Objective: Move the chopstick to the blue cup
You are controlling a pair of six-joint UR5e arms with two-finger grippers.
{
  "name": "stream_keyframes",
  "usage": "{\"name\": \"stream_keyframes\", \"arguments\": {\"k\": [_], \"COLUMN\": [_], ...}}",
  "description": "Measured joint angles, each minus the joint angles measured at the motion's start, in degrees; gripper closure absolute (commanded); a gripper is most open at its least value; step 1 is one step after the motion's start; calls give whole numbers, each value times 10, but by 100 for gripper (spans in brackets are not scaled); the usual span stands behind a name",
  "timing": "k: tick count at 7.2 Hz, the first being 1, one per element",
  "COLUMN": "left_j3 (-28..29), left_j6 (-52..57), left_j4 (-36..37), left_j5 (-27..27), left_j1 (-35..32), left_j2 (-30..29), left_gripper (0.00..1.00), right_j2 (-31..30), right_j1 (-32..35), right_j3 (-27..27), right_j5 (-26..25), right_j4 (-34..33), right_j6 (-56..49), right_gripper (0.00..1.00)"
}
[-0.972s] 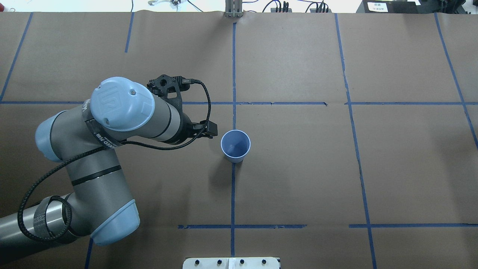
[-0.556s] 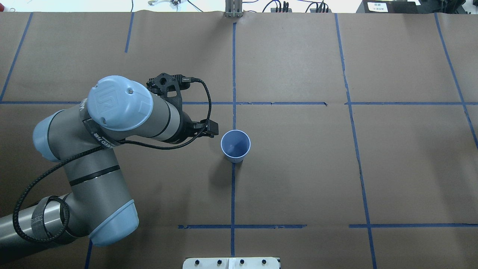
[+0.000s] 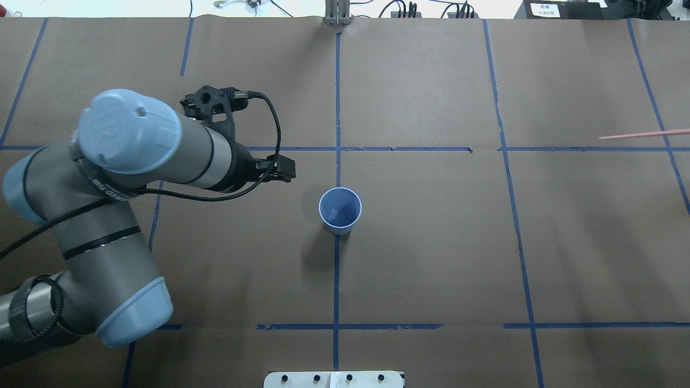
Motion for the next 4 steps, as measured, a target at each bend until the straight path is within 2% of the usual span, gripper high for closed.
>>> {"name": "stream_keyframes", "arguments": {"k": [2, 4], "left_j3": [-9, -8], "left_j6": [0, -1], "left_j4": [0, 0], "left_j5": [0, 0], "left_j1": [-10, -13], "left_j2": [10, 12], "left_gripper": [0, 0], "right_j2": [106, 224], "right_j1": [-109, -219], "right_j3": [-6, -17], "right_j5": [6, 2], "right_j4": [2, 4], "right_j6": [139, 325], "right_gripper": [100, 99]}}
